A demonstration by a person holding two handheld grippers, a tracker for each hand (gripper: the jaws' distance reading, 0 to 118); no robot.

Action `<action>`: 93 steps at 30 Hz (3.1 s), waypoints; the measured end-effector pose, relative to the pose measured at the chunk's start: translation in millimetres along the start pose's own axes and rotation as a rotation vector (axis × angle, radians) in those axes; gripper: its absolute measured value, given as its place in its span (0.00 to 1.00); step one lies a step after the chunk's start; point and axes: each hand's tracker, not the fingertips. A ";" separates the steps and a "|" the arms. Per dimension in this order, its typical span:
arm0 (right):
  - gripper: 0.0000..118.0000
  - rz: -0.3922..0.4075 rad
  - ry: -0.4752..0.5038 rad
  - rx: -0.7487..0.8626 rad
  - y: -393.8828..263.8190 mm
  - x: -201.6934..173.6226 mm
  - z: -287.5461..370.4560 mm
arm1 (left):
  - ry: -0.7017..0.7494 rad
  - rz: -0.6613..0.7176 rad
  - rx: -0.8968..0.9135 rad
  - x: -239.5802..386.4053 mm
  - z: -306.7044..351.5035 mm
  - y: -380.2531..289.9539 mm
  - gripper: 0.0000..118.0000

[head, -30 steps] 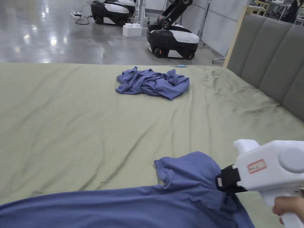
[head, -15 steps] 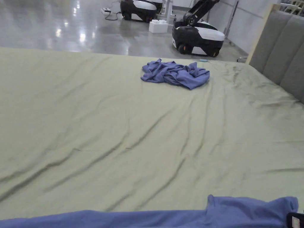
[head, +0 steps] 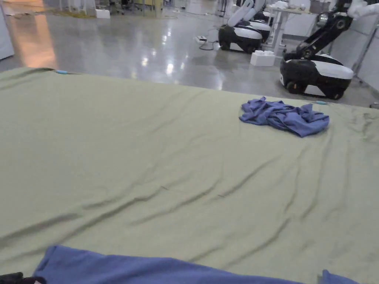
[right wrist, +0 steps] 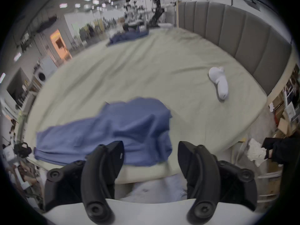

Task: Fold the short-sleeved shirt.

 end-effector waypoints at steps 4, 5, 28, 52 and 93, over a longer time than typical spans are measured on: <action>0.48 -0.041 0.168 0.112 -16.8 -20.8 47.7 | -0.071 0.000 0.144 9.8 47.2 -6.0 0.31; 0.18 -0.035 0.180 0.077 -21.5 -27.9 47.8 | -0.069 0.004 0.128 11.2 50.2 -8.0 0.00; 0.02 0.045 0.253 -0.021 -25.2 -90.7 28.9 | -0.548 0.326 -0.167 -84.7 -106.7 21.8 0.71; 0.02 -0.014 0.379 0.005 -12.5 -100.2 38.9 | -0.555 0.617 -0.010 -83.5 -14.3 17.2 0.07; 0.03 -0.139 0.374 -0.038 -55.2 -36.7 28.2 | -0.350 -0.017 -0.449 167.1 -162.6 -41.2 0.04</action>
